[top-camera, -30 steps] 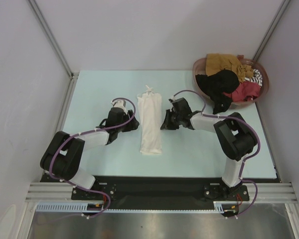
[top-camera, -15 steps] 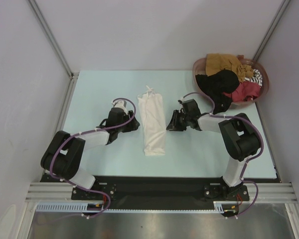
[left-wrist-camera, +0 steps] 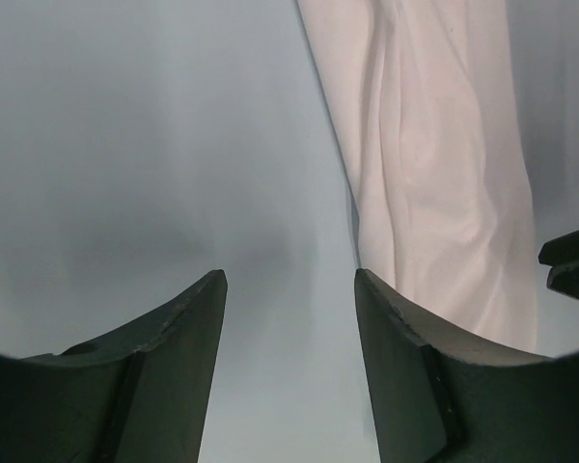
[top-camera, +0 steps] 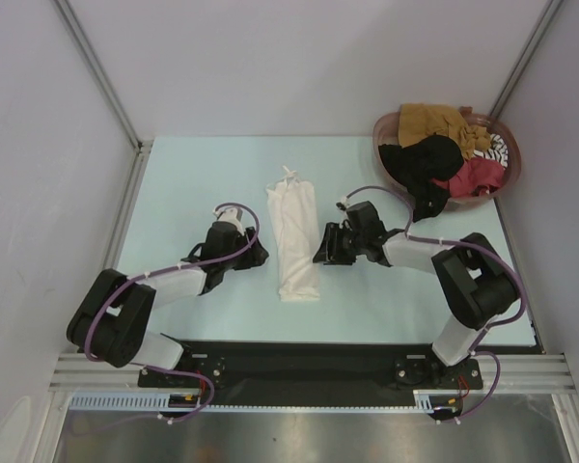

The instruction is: Fold and stack the tank tops

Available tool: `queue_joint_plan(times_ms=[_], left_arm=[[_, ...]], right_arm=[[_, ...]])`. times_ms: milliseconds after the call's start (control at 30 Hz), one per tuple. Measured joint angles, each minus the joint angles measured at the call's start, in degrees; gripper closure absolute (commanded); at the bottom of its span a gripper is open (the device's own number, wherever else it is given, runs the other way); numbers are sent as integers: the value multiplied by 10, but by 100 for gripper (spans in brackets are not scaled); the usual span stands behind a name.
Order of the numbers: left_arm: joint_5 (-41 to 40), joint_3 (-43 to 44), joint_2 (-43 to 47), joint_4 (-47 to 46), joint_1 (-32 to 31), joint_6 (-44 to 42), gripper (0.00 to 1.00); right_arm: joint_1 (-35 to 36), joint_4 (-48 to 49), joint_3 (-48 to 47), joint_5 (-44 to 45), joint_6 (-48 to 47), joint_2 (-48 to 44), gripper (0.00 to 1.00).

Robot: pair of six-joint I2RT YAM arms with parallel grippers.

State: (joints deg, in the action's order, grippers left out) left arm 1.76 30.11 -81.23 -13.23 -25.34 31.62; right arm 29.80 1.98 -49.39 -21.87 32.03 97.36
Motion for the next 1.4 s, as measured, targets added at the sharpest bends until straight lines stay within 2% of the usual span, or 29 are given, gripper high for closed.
queue_joint_plan(times_ms=[167,233,267,333,367,400,700,867,1000,1400], left_arm=[[0,-11,2,0,0,1,38],[1,-12,2,0,0,1,38],[1,-12,2,-2,0,2,38],[2,-12,2,-5,0,4,38],[2,-12,2,-5,0,4,38],[2,-12,2,-6,0,4,38],[2,-12,2,-9,0,4,38],[2,-12,1,-9,0,4,38],[4,-12,2,-7,-3,6,38],[-35,-38,73,34,-117,89,37]], right_arm=[[32,-2,16,12,8,-7,55],[44,-9,17,18,10,-7,66],[48,-10,17,20,12,-7,80],[52,-10,17,20,15,-7,95],[52,-10,18,20,17,-7,100],[52,-10,18,21,19,-7,100],[7,-16,47,12,20,-66,97],[-22,-16,61,-1,16,-77,61],[-23,-16,75,-6,9,-77,51],[10,-17,110,10,9,-102,54]])
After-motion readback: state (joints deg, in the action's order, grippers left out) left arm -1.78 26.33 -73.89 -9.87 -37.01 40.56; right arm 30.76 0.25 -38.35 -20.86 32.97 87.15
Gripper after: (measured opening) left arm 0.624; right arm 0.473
